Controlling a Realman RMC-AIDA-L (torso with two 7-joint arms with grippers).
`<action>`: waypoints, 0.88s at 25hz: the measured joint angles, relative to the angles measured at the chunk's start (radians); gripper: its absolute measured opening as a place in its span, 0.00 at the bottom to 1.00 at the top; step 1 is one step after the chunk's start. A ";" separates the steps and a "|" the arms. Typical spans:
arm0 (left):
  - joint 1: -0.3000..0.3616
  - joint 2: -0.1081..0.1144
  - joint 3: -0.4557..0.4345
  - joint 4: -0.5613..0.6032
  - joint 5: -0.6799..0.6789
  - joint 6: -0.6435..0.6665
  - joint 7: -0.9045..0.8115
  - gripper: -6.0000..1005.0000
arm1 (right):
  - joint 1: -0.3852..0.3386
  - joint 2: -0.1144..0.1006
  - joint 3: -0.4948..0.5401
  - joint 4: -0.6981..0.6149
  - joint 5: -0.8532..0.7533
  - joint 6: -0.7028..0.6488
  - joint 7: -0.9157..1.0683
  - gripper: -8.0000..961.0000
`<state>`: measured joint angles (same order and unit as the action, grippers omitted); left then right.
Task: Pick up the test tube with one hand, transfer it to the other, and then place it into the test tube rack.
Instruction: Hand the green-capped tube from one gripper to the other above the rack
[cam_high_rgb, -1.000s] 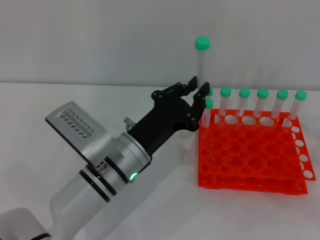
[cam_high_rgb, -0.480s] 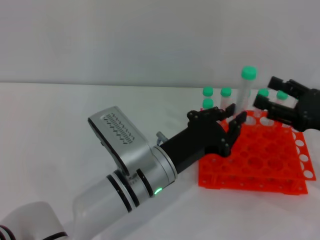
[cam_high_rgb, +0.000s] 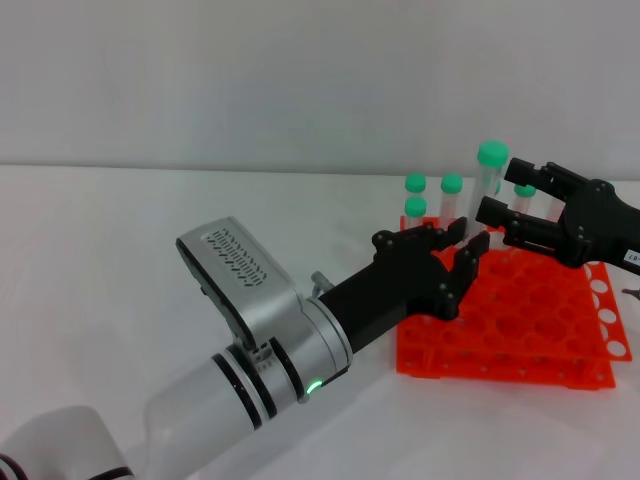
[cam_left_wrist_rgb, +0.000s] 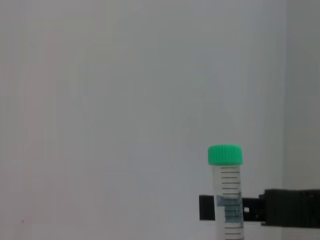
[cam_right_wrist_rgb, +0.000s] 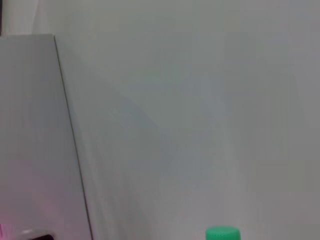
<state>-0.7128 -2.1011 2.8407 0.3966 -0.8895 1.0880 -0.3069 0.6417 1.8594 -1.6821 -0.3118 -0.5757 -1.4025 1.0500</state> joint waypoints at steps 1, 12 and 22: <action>0.001 0.000 0.000 0.000 0.000 -0.005 0.000 0.20 | 0.000 0.001 0.000 0.000 0.000 -0.001 0.000 0.88; -0.003 -0.004 0.002 0.011 0.024 -0.044 -0.001 0.21 | -0.001 0.016 -0.001 -0.012 0.000 0.005 0.003 0.73; -0.007 -0.003 0.002 0.011 0.025 -0.051 0.003 0.23 | -0.001 0.013 -0.001 -0.011 -0.002 0.029 0.006 0.57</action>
<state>-0.7194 -2.1042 2.8425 0.4080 -0.8650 1.0373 -0.3042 0.6402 1.8728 -1.6828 -0.3227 -0.5777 -1.3730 1.0563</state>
